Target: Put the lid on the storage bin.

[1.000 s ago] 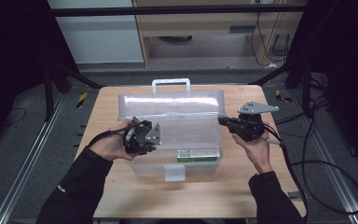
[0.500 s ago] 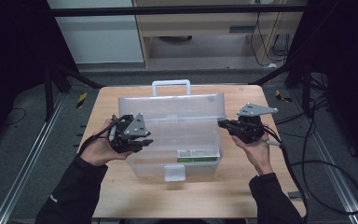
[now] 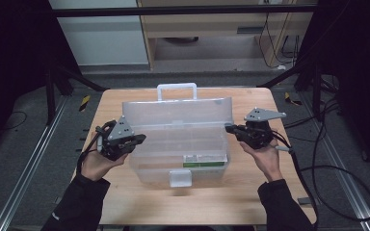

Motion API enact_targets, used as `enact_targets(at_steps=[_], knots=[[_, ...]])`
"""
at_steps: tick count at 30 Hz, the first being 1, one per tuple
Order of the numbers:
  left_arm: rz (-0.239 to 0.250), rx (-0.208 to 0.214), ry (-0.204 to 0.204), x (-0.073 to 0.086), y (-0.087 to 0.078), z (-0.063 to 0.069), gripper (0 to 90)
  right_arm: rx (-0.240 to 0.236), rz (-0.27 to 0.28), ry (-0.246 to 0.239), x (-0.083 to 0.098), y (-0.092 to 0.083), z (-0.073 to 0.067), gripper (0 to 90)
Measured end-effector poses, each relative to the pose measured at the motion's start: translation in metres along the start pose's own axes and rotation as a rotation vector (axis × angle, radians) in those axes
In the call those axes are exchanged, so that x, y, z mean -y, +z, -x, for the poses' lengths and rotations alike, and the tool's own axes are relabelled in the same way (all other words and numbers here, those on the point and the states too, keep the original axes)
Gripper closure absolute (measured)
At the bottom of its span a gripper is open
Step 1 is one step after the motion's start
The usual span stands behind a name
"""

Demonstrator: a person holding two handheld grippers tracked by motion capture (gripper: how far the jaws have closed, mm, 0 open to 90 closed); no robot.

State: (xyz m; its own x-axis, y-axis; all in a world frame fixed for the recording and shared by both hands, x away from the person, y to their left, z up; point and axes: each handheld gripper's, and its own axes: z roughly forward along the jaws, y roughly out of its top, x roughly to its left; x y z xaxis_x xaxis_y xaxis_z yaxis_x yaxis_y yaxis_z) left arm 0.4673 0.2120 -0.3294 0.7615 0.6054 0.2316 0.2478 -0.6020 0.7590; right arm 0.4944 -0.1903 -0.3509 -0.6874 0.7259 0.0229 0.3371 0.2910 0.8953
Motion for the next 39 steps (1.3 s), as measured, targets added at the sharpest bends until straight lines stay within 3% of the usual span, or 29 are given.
enact_targets(at_steps=[10,23,27,39], knots=[[0.001,-0.060,-0.052,0.015,-0.002,-0.009,89.3,0.003,-0.005,-0.002,0.002,-0.001,-0.002,90.0],[0.006,-0.095,-0.122,0.032,-0.012,-0.019,89.4,0.003,-0.009,-0.006,0.006,-0.001,-0.003,90.0],[0.008,-0.090,-0.148,0.037,-0.013,-0.021,89.4,0.005,-0.013,-0.008,0.007,-0.001,-0.005,90.0],[0.000,-0.093,-0.165,0.047,-0.011,-0.021,89.4,0.017,-0.058,-0.041,0.018,-0.003,-0.012,90.0]])
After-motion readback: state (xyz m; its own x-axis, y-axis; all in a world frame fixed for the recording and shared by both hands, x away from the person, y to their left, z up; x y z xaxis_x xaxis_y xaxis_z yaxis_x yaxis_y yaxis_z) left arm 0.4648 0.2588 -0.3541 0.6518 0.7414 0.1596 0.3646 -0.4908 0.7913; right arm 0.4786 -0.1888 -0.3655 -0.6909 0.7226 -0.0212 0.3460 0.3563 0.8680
